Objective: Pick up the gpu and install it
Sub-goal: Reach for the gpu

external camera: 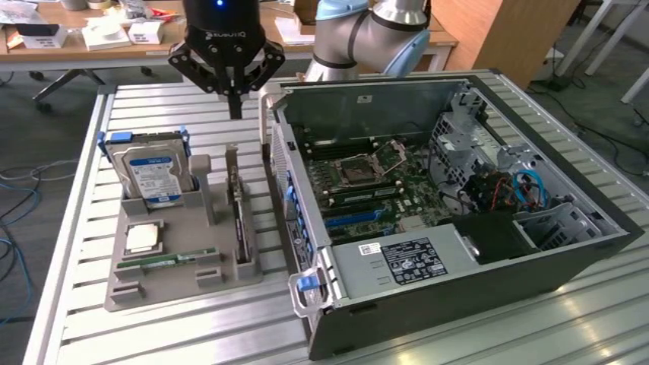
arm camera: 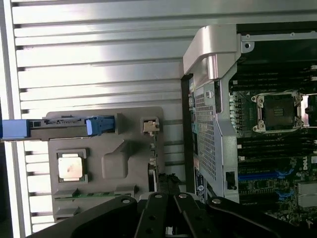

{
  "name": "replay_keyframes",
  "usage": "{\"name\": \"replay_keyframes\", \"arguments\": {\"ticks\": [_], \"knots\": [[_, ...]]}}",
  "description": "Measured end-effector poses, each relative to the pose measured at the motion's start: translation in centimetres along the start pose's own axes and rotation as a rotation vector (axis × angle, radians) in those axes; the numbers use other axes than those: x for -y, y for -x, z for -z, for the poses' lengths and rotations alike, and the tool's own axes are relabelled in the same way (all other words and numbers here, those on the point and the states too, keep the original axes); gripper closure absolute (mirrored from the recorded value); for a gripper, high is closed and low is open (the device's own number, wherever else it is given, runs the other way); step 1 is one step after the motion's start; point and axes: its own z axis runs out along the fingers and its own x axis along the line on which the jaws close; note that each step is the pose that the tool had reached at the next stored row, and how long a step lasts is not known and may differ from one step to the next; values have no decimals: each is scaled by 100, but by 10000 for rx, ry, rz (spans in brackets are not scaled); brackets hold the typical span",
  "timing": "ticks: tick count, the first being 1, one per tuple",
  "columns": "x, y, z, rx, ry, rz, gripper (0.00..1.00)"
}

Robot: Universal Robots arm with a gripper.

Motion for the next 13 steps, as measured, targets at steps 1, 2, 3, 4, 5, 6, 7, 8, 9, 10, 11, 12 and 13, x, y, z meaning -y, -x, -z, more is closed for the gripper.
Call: {"name": "replay_keyframes", "arguments": {"ticks": [1, 2, 3, 4, 5, 6, 7, 8, 9, 10, 11, 12, 13], "knots": [[1, -13, 0, 1, 1, 1, 89], [2, -24, 0, 0, 0, 1, 89], [2, -31, 0, 0, 1, 0, 89], [3, -34, 1, 0, 0, 1, 89], [3, -35, 1, 0, 1, 3, 89], [3, -39, 1, 0, 0, 2, 89], [4, -42, 1, -1, 0, 2, 89], [7, -46, 1, 0, 1, 2, 89], [11, -50, 2, -1, 0, 1, 89], [18, -53, 2, 0, 0, 1, 89], [26, -57, 2, 0, 0, 2, 89], [35, -60, 2, 0, 1, 2, 89], [45, -63, 3, 0, 0, 2, 89]]}}
